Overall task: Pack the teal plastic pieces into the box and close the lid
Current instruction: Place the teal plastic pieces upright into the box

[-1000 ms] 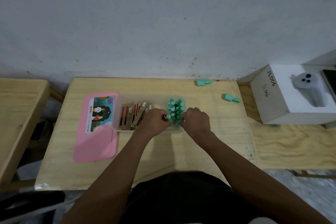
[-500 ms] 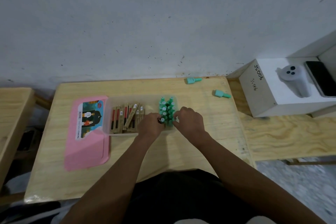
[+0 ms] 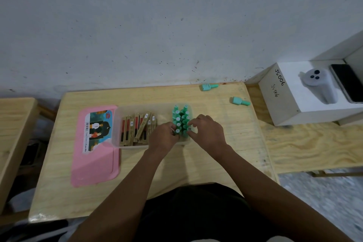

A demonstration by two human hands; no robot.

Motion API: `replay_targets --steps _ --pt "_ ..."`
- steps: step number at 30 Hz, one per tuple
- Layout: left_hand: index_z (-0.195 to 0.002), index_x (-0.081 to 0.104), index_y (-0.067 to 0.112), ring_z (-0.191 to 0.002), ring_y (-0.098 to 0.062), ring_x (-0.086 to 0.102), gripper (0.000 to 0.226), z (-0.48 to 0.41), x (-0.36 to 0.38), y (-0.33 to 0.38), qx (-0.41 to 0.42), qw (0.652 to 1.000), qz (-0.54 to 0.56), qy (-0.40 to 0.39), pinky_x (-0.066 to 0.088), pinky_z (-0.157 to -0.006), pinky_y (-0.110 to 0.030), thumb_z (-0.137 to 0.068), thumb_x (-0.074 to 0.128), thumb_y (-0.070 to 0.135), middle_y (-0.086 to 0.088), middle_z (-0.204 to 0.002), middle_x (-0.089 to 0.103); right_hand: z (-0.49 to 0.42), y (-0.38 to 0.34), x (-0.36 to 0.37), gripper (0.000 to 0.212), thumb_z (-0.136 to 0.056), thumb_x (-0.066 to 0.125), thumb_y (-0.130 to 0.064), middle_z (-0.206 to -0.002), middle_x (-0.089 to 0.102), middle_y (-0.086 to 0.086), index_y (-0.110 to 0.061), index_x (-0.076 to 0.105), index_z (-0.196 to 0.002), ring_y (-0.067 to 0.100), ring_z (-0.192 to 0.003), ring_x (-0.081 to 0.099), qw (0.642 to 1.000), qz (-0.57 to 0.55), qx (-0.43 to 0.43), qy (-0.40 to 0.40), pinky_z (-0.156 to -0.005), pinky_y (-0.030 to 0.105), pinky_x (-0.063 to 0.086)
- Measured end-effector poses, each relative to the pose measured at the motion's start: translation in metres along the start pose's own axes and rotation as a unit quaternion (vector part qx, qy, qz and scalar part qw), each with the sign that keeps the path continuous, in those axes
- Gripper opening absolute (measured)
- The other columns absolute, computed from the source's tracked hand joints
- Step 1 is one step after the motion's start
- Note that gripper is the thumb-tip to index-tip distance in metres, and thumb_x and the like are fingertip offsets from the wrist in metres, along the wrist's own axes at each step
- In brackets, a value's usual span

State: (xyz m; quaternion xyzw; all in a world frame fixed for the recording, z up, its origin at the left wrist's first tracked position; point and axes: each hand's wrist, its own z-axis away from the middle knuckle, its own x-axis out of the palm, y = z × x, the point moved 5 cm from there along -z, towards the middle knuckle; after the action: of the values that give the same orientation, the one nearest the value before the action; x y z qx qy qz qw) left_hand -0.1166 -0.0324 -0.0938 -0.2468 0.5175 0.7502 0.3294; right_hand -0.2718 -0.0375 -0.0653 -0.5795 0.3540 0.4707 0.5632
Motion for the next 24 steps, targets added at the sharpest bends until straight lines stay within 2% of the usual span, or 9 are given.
replay_targets --steps 4,8,11,15,18,21,24 --pt "-0.098 0.068 0.019 -0.075 -0.014 0.064 0.025 -0.003 -0.013 0.004 0.015 0.999 -0.008 -0.027 0.048 -0.066 -0.025 -0.075 0.074 0.026 0.0 -0.088 0.073 0.0 0.018 -0.018 0.025 -0.086 0.065 -0.043 -0.099 0.064 -0.011 -0.033 0.069 -0.108 0.009 -0.093 0.059 0.998 -0.043 0.028 0.019 -0.067 0.026 0.047" --pt "-0.093 0.067 0.022 -0.081 -0.014 0.064 0.029 -0.011 -0.033 0.028 0.05 0.996 -0.058 -0.053 0.051 -0.071 -0.029 -0.072 0.076 0.039 0.005 -0.09 0.068 -0.003 0.059 -0.038 0.023 -0.088 0.061 -0.046 -0.098 0.062 -0.015 -0.037 0.067 -0.108 0.005 -0.089 0.058 0.991 -0.079 0.107 0.023 -0.069 0.026 0.047" --pt "-0.086 0.068 0.022 -0.075 -0.015 0.064 0.024 -0.026 -0.038 0.055 0.072 0.997 -0.01 -0.037 0.055 -0.071 -0.033 -0.073 0.075 0.042 0.004 -0.08 0.067 -0.004 0.101 -0.048 0.022 -0.089 0.059 -0.046 -0.101 0.065 -0.015 -0.037 0.067 -0.107 0.007 -0.089 0.06 0.979 -0.094 0.18 0.033 -0.069 0.027 0.045" --pt "-0.091 0.07 0.019 -0.074 -0.016 0.062 0.023 -0.056 -0.02 0.098 0.102 0.994 0.043 0.009 0.05 -0.069 -0.028 -0.08 0.069 0.04 0.002 -0.079 0.065 -0.003 0.155 -0.056 0.022 -0.089 0.061 -0.039 -0.105 0.069 -0.01 -0.033 0.069 -0.108 0.012 -0.095 0.063 0.96 -0.115 0.252 0.043 -0.076 0.03 0.049" --pt "-0.1 0.067 0.019 -0.085 -0.022 0.062 0.025 -0.085 0.012 0.125 0.118 0.992 0.034 0.02 0.049 -0.075 -0.03 -0.083 0.065 0.037 -0.002 -0.091 0.066 -0.009 0.186 -0.052 0.028 -0.09 0.061 -0.036 -0.11 0.068 -0.007 -0.029 0.066 -0.116 0.014 -0.1 0.061 0.952 -0.131 0.278 0.006 -0.083 0.033 0.051" --pt "-0.114 0.062 0.017 -0.108 -0.026 0.056 0.035 -0.118 0.046 0.146 0.148 0.988 -0.053 0.006 0.049 -0.089 -0.039 -0.085 0.061 0.036 -0.008 -0.114 0.06 -0.021 0.209 -0.042 0.036 -0.09 0.061 -0.035 -0.118 0.065 -0.004 -0.026 0.06 -0.126 0.016 -0.105 0.06 0.948 -0.138 0.286 -0.036 -0.088 0.036 0.052" --pt "-0.128 0.052 0.015 -0.119 -0.031 0.048 0.046 -0.151 0.068 0.159 0.167 0.974 -0.151 -0.006 0.045 -0.094 -0.042 -0.088 0.056 0.038 -0.01 -0.129 0.05 -0.035 0.224 -0.035 0.046 -0.091 0.06 -0.032 -0.131 0.059 0.001 -0.024 0.052 -0.136 0.021 -0.114 0.058 0.952 -0.12 0.277 -0.054 -0.093 0.039 0.051"
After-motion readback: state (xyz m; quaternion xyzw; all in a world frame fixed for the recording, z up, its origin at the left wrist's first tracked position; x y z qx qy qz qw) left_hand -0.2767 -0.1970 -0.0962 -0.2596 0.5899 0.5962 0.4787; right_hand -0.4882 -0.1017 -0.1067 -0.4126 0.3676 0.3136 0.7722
